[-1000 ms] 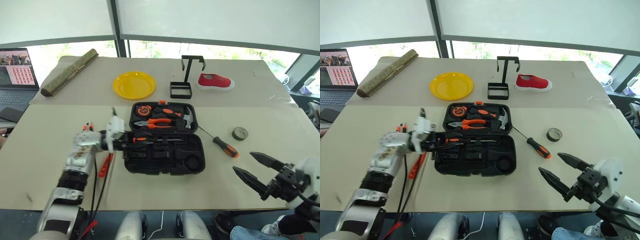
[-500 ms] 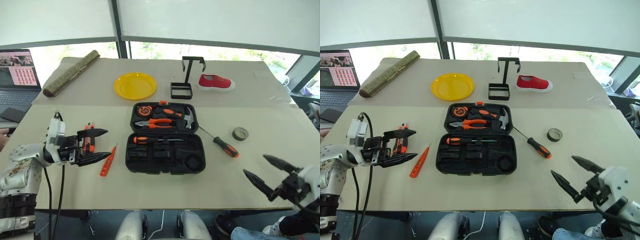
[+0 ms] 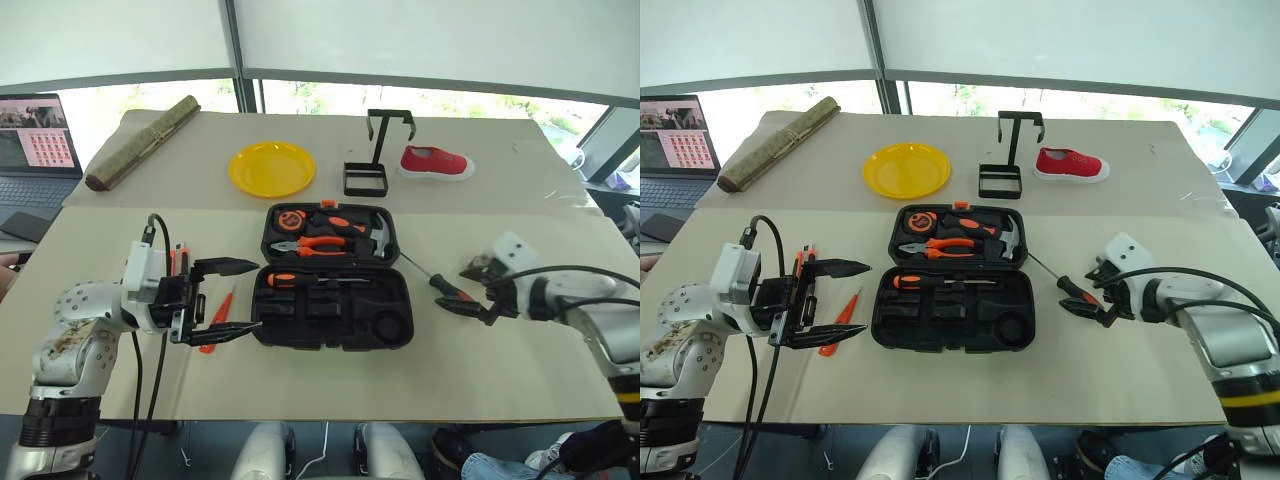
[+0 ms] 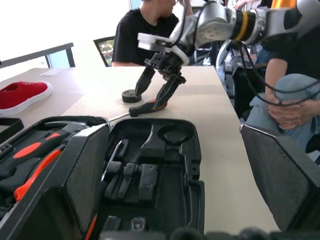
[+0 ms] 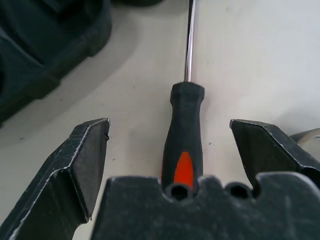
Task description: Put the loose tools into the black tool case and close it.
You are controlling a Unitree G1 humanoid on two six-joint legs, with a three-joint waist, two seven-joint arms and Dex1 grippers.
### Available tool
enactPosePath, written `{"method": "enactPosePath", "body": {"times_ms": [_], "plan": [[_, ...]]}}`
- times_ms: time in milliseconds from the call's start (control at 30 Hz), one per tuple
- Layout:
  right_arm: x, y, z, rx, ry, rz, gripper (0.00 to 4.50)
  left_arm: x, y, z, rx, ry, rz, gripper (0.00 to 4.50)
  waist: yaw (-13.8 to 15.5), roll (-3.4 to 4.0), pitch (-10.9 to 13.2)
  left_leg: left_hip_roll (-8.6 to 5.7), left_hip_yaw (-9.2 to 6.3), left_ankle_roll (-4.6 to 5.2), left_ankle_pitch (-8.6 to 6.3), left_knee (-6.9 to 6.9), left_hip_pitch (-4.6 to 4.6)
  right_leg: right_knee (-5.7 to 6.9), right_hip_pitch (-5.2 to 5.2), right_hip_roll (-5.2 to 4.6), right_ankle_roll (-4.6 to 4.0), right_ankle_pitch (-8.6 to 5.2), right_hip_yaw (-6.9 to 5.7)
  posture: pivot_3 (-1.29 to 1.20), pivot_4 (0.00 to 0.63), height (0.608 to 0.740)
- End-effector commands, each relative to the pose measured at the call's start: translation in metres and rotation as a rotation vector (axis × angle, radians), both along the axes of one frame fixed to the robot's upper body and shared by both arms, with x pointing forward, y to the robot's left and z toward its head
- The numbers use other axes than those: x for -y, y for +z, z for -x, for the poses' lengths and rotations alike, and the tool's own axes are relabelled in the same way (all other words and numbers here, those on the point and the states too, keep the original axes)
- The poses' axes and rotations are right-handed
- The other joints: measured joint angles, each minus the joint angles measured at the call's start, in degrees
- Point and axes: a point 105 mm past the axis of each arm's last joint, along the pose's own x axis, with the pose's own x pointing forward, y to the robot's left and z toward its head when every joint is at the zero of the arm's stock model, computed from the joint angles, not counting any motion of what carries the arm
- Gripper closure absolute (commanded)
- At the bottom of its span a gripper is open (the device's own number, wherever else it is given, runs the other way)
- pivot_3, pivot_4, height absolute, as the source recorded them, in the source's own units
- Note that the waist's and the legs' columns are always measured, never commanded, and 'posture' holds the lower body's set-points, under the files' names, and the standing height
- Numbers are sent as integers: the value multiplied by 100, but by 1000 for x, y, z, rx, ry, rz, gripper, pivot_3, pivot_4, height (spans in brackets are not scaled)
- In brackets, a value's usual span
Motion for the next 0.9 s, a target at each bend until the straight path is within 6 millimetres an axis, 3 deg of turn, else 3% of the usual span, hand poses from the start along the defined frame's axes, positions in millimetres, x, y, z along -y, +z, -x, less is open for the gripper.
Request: {"method": "enactPosePath", "body": {"times_ms": [33,300,333,600,733,900], "plan": [[11,-5,-12,-20,-51,53,729,-4,-6,3,1,14,-16,0,-15,0,0,-1,6,1,0,2,-7,0,-10,0,3,3,7,0,150,740],[26,6,-6,-6,-114,23,3417,-13,-7,3,-15,68,-13,0,2,-1,0,1,7,3,-1,6,-8,0,-6,-2,7,6,4,0,150,740],[27,9,-2,4,-112,16,3526,-14,-7,3,-12,74,-12,0,12,-1,0,0,6,4,-1,6,-9,0,-6,-3,7,6,3,0,150,740],[6,65,21,157,134,-9,3521,-26,-10,8,-16,133,-11,0,-97,3,1,6,9,4,-1,1,-5,3,-12,3,4,9,11,0,150,740],[-55,87,25,203,471,-52,3521,-46,-28,12,-57,203,-78,0,-204,6,3,14,10,2,0,-2,6,2,-11,13,-3,10,14,0,150,740],[-109,70,5,143,635,49,3521,-66,-49,8,-123,320,-166,0,-219,4,4,23,11,-4,3,-6,18,9,-14,24,-17,13,17,0,150,740]]}}
